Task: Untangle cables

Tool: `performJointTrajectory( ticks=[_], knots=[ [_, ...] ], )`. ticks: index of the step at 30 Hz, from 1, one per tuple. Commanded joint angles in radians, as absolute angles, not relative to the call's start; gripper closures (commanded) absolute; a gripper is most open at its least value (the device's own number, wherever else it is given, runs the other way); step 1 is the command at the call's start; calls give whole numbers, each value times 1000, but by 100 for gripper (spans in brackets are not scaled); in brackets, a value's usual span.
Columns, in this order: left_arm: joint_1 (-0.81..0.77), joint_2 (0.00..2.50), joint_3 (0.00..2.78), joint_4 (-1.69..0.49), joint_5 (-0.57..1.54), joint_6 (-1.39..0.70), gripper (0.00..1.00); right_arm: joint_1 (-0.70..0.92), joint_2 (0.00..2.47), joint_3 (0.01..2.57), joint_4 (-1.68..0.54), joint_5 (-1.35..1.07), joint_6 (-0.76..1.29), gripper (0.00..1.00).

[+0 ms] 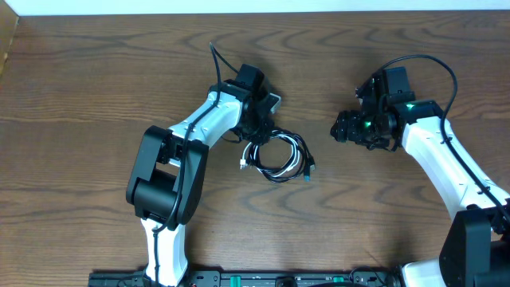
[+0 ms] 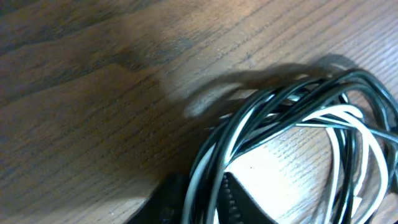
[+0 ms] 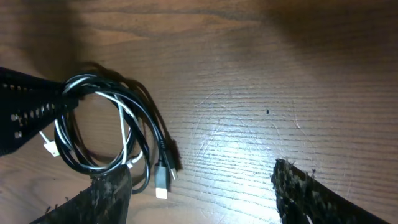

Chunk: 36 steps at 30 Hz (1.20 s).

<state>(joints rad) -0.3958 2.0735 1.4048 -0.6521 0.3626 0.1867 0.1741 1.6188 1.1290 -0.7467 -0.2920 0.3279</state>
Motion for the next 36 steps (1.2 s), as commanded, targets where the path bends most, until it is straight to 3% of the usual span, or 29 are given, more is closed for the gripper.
performJointTrajectory(
  ticks=[1, 4, 12, 18, 25, 36],
  knots=[
    [-400, 2062, 1420, -668, 375, 149, 93, 178, 1620, 1133, -746, -298, 313, 31],
    [-400, 1963, 1462, -699, 385, 49, 92, 178, 1618, 1133, -693, -427, 293, 43],
    [-388, 1672, 1469, -697, 488, -128, 93, 178, 1569, 1134, -432, -820, 225, 40],
    [-353, 1650, 1469, -696, 625, -223, 93, 181, 1560, 1133, -396, -809, 326, 46],
    [-293, 1650, 1469, -645, 830, -337, 93, 294, 1579, 1133, -408, -526, 535, 50],
    [-291, 1650, 1468, -635, 845, -357, 93, 326, 1589, 1133, -253, -610, 598, 52]
  ],
)
